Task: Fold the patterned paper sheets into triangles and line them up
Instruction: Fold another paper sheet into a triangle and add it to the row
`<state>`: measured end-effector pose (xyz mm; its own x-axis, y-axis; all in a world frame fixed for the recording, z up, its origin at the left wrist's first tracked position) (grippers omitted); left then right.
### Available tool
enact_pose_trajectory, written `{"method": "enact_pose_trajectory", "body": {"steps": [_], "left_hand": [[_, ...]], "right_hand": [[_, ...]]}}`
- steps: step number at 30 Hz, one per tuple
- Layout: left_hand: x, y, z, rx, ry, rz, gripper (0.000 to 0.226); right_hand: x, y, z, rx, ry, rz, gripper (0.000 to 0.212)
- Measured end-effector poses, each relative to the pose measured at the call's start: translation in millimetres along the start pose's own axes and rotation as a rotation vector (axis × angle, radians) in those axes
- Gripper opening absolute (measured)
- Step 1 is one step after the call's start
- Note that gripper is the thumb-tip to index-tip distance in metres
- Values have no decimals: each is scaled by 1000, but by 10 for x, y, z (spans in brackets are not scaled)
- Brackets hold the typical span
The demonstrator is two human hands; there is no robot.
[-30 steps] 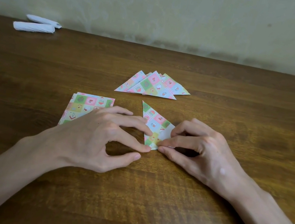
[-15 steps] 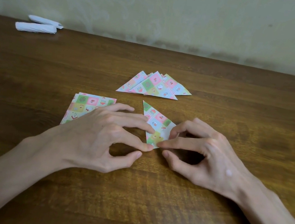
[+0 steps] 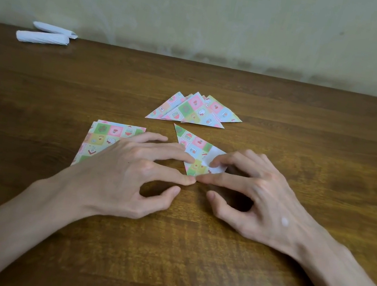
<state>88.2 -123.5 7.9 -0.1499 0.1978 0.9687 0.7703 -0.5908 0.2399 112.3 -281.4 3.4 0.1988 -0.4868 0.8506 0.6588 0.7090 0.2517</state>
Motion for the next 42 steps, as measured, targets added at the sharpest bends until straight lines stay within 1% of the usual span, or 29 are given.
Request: {"method": "enact_pose_trajectory", "body": {"steps": [6,13,19,24,28,33,42], "left_hand": [[-10,7,4,3,0,10,31],[-16,10,-1,-4,9,13,30],[-51,5,-14,-18,39,50,38],[-17,17,3,-10,14,28,34],[0,17,5,-3,-10,13,33],[-12,12,29,16,-29,19,32],[-22,8,34,22,-43,22,32]], "right_hand": [[-9,8,3,-6,-17,0,29],[39,-15,-37,-6,68,-64,26],[43,-1,-32,-10,61,-68,27],[96,-17,-58,-23,108,-122,27],[82,-7,-64,-32,128,-113,26],[121,-25,-108,-57,160,-167,24],[163,-20,-114,-77,175,-183,18]]}}
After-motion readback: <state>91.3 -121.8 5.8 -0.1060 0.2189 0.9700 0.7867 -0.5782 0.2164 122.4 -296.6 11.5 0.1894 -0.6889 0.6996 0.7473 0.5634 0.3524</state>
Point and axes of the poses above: each hand's wrist, its own y-axis towards the middle knuckle, its own x-axis out of the back of the hand, z = x × y, the point moved 9 cm from there along y, towards the middle knuckle, and after that the axes turned 11 degrees about y, right-handed, at the moved point
